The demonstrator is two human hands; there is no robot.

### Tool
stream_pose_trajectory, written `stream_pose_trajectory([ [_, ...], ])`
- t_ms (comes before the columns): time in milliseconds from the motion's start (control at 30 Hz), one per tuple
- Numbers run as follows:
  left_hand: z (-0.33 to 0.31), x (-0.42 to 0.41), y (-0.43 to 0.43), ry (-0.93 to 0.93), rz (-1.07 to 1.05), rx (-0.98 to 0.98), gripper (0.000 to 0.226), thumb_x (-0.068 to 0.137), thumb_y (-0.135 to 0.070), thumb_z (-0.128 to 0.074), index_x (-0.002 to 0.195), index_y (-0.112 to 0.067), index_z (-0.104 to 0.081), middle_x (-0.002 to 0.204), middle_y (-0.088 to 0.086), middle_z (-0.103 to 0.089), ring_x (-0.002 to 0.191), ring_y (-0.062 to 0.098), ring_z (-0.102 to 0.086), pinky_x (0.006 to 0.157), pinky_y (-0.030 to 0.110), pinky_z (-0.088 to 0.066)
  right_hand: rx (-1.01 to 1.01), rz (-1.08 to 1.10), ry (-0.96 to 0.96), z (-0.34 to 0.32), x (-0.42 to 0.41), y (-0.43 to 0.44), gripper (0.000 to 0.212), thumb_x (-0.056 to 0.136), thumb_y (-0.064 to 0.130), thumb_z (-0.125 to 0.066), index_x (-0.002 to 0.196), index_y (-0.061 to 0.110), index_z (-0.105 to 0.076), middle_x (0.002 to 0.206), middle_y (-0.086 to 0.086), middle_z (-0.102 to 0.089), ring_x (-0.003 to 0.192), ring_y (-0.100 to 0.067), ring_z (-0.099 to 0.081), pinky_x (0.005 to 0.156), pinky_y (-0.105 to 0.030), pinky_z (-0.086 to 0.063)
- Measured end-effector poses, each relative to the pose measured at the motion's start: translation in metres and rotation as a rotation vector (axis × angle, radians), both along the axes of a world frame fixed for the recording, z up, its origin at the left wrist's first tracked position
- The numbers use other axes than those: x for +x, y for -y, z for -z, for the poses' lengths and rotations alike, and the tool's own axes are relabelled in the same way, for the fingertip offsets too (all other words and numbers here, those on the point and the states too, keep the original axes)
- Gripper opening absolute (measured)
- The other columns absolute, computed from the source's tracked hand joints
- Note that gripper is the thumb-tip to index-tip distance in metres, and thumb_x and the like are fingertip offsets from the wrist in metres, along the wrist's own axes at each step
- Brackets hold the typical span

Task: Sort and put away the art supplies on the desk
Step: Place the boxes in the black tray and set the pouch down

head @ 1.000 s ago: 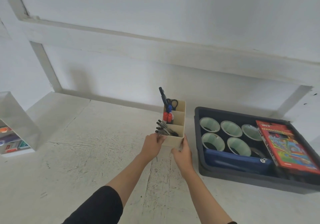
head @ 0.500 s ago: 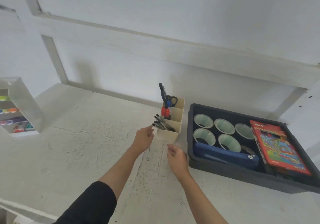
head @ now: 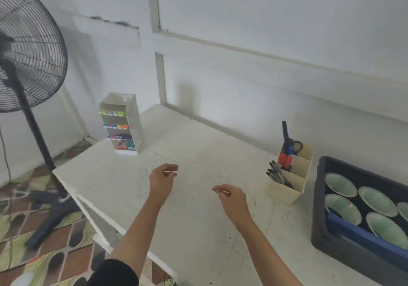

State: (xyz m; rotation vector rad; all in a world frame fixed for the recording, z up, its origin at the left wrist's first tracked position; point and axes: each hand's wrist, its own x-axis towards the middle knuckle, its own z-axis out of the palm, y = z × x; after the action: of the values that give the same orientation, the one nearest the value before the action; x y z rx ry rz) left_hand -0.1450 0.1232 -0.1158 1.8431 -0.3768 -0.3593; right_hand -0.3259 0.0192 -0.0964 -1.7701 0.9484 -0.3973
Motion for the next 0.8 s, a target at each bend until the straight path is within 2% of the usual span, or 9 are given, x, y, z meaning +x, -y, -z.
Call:
stream_pose_trajectory([
  [67, -0.008, 0.034, -0.022, 0.014, -0.088, -0.005, 0.04, 0.081, 0.015, -0.044, 0.089, -0.015, -0.069, 0.094, 0.003, -0.07, 0.083, 0.02, -0.068, 0.079, 0.034, -0.054, 0.006, -0.037, 0.038, -0.005, 0.033, -0.011, 0.025, 0.09, 0.002, -0.056, 0.085, 0.02, -0.071, 0.092, 0.011, -0.068, 0.084, 0.001, -0.063, 0.071, -0.008, -0.045],
  [133, -0.013, 0.065, -0.043, 0.025, -0.17, 0.009, 0.038, 0.081, 0.014, -0.046, 0.089, -0.015, -0.069, 0.094, 0.003, -0.07, 0.085, 0.021, -0.066, 0.084, 0.035, -0.053, 0.016, -0.088, 0.053, -0.012, 0.065, -0.025, 0.026, 0.089, 0.001, -0.056, 0.084, 0.021, -0.071, 0.092, 0.011, -0.068, 0.082, -0.001, -0.063, 0.068, -0.007, -0.045],
  [267, -0.022, 0.122, -0.082, 0.025, -0.321, 0.004, 0.035, 0.083, 0.011, -0.047, 0.092, -0.013, -0.07, 0.095, 0.002, -0.068, 0.089, 0.02, -0.063, 0.09, 0.037, -0.052, -0.018, -0.221, 0.069, -0.021, 0.138, -0.051, 0.029, 0.089, -0.003, -0.051, 0.093, 0.017, -0.072, 0.099, 0.008, -0.068, 0.095, -0.014, -0.065, 0.07, -0.006, -0.044],
  [333, -0.025, 0.147, -0.099, 0.022, -0.341, 0.0, 0.035, 0.084, 0.012, -0.047, 0.094, -0.012, -0.071, 0.098, 0.003, -0.069, 0.09, 0.017, -0.061, 0.09, 0.033, -0.05, -0.036, -0.271, 0.069, -0.028, 0.178, -0.064, 0.028, 0.09, -0.002, -0.05, 0.105, 0.014, -0.069, 0.111, 0.003, -0.066, 0.102, -0.014, -0.062, 0.076, -0.005, -0.043],
  [433, -0.031, 0.177, -0.115, 0.023, -0.304, 0.003, 0.034, 0.086, 0.011, -0.047, 0.094, -0.013, -0.07, 0.096, 0.002, -0.068, 0.091, 0.02, -0.062, 0.084, 0.03, -0.05, 0.015, -0.29, 0.046, -0.046, 0.221, -0.078, 0.035, 0.093, 0.006, -0.049, 0.126, 0.017, -0.056, 0.13, 0.003, -0.055, 0.109, -0.012, -0.055, 0.071, -0.006, -0.045],
  [533, -0.037, 0.202, -0.126, 0.031, -0.242, 0.002, 0.034, 0.088, 0.009, -0.046, 0.1, -0.013, -0.068, 0.1, 0.003, -0.067, 0.092, 0.022, -0.063, 0.07, 0.023, -0.047, 0.079, -0.304, 0.033, -0.058, 0.252, -0.093, 0.049, 0.094, 0.013, -0.053, 0.141, 0.021, -0.038, 0.144, 0.002, -0.042, 0.128, -0.019, -0.045, 0.1, -0.031, -0.044],
  [600, -0.044, 0.211, -0.129, 0.035, -0.169, 0.013, 0.034, 0.091, 0.005, -0.047, 0.111, -0.014, -0.066, 0.106, 0.0, -0.066, 0.095, 0.017, -0.06, 0.067, 0.016, -0.043, 0.049, -0.31, 0.071, -0.063, 0.267, -0.101, 0.06, 0.093, 0.016, -0.057, 0.145, 0.026, -0.028, 0.147, 0.004, -0.036, 0.132, -0.018, -0.04, 0.108, -0.039, -0.038],
  [667, -0.048, 0.219, -0.128, 0.022, -0.073, -0.002, 0.035, 0.094, 0.0, -0.048, 0.12, -0.018, -0.062, 0.113, -0.004, -0.064, 0.103, 0.016, -0.059, 0.074, 0.015, -0.043, 0.037, -0.302, 0.169, -0.066, 0.277, -0.106, 0.066, 0.092, 0.015, -0.058, 0.145, 0.028, -0.022, 0.143, 0.007, -0.037, 0.13, -0.013, -0.039, 0.108, -0.037, -0.038],
  [800, -0.058, 0.222, -0.122, -0.025, 0.09, -0.025, 0.04, 0.1, -0.013, -0.041, 0.138, -0.026, -0.047, 0.132, -0.002, -0.055, 0.12, 0.014, -0.049, 0.098, 0.027, -0.037, 0.03, -0.289, 0.276, -0.065, 0.294, -0.11, 0.071, 0.09, 0.011, -0.061, 0.145, 0.034, -0.021, 0.133, 0.015, -0.04, 0.119, -0.004, -0.04, 0.105, -0.037, -0.039],
])
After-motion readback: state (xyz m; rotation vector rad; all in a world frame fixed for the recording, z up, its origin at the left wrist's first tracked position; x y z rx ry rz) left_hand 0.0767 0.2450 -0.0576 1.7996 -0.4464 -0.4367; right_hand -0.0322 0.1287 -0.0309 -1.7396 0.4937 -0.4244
